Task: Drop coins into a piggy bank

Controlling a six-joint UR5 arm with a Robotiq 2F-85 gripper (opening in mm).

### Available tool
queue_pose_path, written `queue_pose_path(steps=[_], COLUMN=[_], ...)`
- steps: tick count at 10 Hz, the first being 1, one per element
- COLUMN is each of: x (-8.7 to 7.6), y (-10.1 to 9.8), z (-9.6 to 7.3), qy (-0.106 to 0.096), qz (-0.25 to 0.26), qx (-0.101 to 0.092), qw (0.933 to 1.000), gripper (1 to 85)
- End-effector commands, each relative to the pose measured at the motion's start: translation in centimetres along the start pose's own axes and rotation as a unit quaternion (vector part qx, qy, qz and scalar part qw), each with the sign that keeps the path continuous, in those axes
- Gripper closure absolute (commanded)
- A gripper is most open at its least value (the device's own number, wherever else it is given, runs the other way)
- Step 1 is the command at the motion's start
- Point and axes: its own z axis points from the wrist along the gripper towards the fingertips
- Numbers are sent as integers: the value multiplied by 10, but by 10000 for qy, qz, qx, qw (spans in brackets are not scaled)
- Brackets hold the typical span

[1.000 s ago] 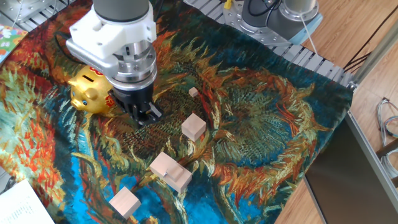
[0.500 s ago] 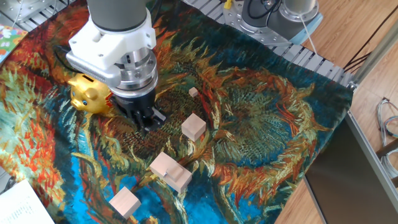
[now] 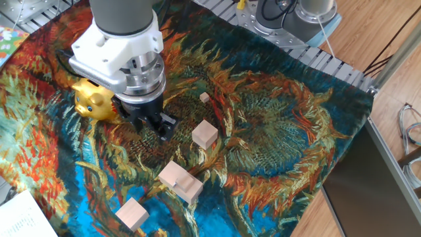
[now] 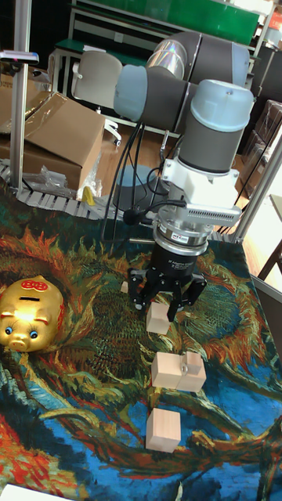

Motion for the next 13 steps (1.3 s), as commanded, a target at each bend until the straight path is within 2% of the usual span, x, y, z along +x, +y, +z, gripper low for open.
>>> queue_pose_path(steps=[1, 3, 4, 6, 7, 9, 12, 13], x=[-15, -25, -24, 1, 19, 18, 17, 11], y=[13, 14, 10, -1, -3, 2, 2, -2], z=[8, 14, 12, -4, -11, -11, -11, -10], qy=[-37, -69, -57, 61, 130, 112, 97, -12], qz=[228, 290, 256, 249, 310, 347, 355, 220], qx=[-95, -107, -70, 16, 16, -74, -72, -14], qw=[9997, 9995, 9996, 9997, 9994, 9993, 9993, 9998], gripper=[310, 317, 317, 320, 320, 320, 340, 343])
